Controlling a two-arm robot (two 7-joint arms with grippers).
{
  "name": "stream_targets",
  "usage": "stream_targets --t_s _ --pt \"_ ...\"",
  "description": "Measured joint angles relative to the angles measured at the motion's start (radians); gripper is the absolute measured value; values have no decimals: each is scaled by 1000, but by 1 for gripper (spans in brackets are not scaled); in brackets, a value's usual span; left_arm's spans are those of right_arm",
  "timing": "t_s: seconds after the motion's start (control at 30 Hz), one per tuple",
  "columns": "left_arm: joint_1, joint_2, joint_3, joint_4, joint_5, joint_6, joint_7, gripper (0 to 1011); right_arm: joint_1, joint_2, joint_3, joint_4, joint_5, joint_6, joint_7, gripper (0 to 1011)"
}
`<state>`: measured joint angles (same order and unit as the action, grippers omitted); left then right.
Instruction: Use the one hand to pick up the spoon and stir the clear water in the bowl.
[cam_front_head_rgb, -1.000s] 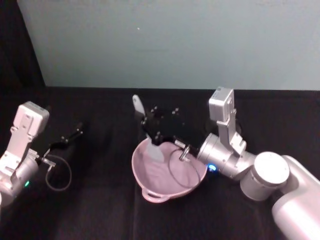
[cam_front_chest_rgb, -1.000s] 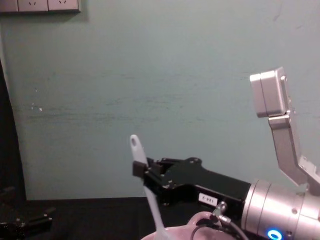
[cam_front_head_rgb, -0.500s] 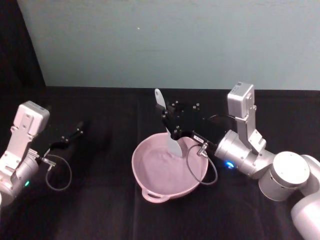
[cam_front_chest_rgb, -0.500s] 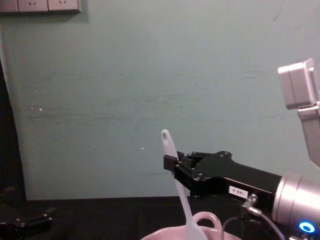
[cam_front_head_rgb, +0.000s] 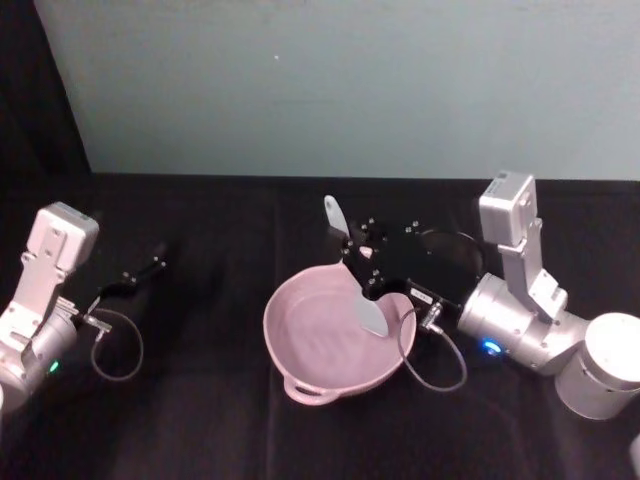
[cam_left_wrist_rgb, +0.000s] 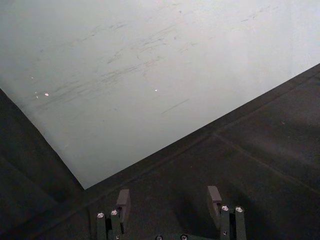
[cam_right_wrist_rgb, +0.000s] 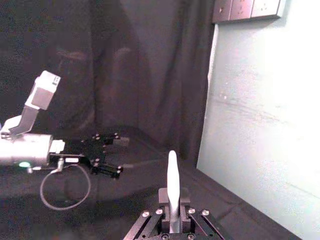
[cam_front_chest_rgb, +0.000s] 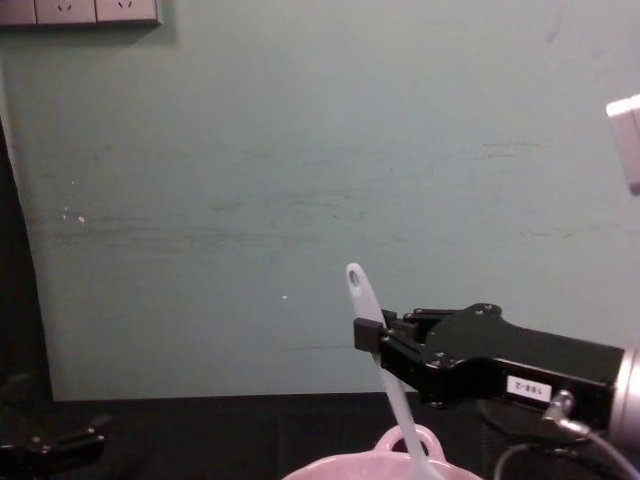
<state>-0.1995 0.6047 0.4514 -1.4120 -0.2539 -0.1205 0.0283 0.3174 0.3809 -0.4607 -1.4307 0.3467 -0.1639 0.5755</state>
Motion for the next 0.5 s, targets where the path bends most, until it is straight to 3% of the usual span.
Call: stream_targets --t_s 0.17,0.5 --pt "0 0 0 0 0 0 0 1005 -27 51 6 -75 12 58 1 118" --pt "0 0 0 0 0 0 0 1005 -58 108 9 -157 32 125 -2 118"
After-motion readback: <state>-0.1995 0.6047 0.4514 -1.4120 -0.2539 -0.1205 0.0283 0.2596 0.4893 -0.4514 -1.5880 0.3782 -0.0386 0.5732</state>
